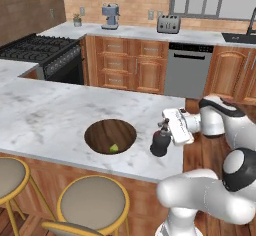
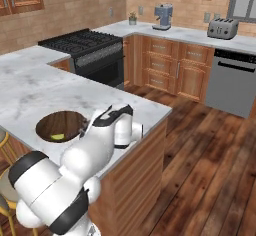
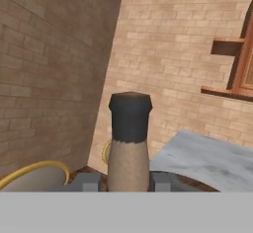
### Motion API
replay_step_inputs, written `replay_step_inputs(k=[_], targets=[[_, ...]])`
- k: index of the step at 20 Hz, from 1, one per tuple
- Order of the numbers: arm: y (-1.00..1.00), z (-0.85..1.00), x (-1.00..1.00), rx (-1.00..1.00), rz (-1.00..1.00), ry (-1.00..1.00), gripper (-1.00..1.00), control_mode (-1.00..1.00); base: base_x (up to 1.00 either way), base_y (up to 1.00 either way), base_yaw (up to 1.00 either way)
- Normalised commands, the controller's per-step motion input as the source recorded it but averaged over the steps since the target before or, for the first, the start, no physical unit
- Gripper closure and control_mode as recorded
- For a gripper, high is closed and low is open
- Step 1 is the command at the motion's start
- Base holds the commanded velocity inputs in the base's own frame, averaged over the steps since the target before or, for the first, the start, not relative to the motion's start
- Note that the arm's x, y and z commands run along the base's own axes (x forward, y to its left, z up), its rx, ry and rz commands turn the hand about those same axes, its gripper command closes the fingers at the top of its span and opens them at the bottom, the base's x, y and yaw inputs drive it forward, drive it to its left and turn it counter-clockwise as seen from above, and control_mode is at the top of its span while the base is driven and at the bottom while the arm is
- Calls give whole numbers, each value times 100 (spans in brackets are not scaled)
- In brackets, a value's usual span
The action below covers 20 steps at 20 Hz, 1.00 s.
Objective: There is a bowl on the dining counter. Grab a lemon wedge from the fridge and place it in the bowl. Then get the liquor bottle and glass cup from the cabinet and place them next to the bowl.
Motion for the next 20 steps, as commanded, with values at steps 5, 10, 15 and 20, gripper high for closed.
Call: replay_step_inputs(k=[5, 10, 15, 20], targets=[[0, -30, 40, 0, 0, 4, 100, -100, 0, 0, 0], [0, -33, 36, 0, 0, 3, 100, -100, 0, 0, 0], [0, -31, 35, 0, 0, 0, 100, -100, 0, 0, 0], [1, -30, 33, 0, 0, 0, 100, -100, 0, 0, 0]])
